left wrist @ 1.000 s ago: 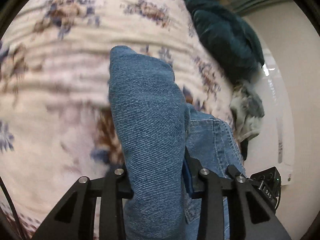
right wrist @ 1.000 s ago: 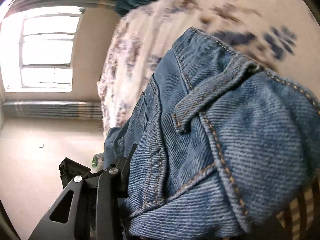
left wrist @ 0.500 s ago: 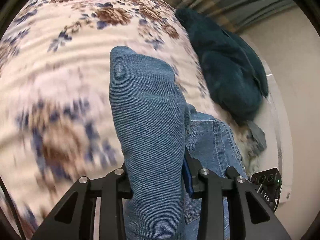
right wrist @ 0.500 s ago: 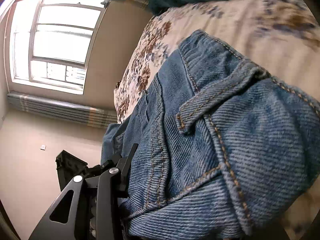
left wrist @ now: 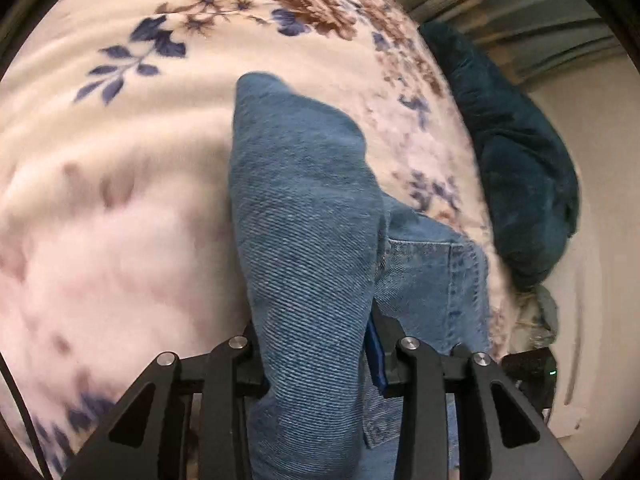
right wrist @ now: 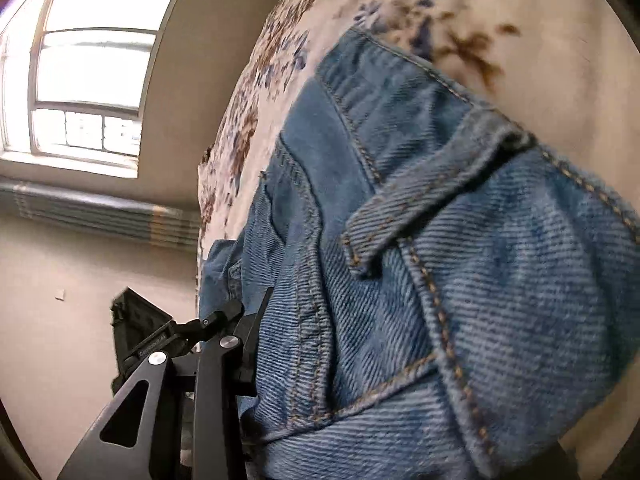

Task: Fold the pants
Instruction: 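Open both grippers and release the folded jeans onto the bed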

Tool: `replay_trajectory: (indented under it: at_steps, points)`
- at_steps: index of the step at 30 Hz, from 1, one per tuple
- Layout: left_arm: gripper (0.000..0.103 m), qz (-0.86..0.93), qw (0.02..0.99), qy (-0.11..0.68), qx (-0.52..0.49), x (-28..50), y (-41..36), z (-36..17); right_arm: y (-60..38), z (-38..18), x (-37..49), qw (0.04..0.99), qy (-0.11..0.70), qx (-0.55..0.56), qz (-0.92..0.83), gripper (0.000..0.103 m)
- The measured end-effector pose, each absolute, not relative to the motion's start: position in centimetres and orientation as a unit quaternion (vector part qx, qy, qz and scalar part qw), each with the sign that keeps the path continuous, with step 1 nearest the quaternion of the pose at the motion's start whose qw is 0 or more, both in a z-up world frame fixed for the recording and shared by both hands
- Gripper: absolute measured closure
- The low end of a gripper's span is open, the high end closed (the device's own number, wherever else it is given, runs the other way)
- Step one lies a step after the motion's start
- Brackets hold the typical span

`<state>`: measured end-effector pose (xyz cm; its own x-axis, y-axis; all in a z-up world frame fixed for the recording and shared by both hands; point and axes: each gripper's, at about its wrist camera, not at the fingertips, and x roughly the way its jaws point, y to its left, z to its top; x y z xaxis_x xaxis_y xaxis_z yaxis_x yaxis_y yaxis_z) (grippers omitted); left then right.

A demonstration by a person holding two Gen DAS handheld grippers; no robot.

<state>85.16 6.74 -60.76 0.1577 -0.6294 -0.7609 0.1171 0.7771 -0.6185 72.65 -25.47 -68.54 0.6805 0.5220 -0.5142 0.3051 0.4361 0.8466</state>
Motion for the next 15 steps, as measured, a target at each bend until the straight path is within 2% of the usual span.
replay_trajectory:
  at_steps: [7,9,11,12,14,15]
  points:
    - [0.070,-0.263,0.729,0.606,-0.180,80.4,6.9,-59.8,-24.5,-68.6,68.5,0.742,0.402,0.534,0.058,0.063]
    - [0.065,-0.254,0.735,0.608,-0.158,80.8,6.5,-60.4,-25.1,-69.4,67.1,0.736,0.414,0.533,0.053,0.062]
    - [0.042,-0.234,0.736,0.620,-0.142,81.5,6.5,-61.7,-25.4,-70.4,67.2,0.728,0.427,0.533,0.050,0.057]
    - [0.038,-0.234,0.737,0.619,-0.139,81.6,6.6,-62.0,-25.6,-70.7,67.6,0.724,0.435,0.533,0.050,0.055]
    - [0.038,-0.239,0.733,0.620,-0.146,81.6,6.9,-62.7,-25.8,-70.9,68.3,0.720,0.456,0.520,0.052,0.051]
    - [0.038,-0.229,0.732,0.625,-0.146,81.6,6.8,-62.2,-25.9,-70.8,68.5,0.715,0.466,0.518,0.054,0.046]
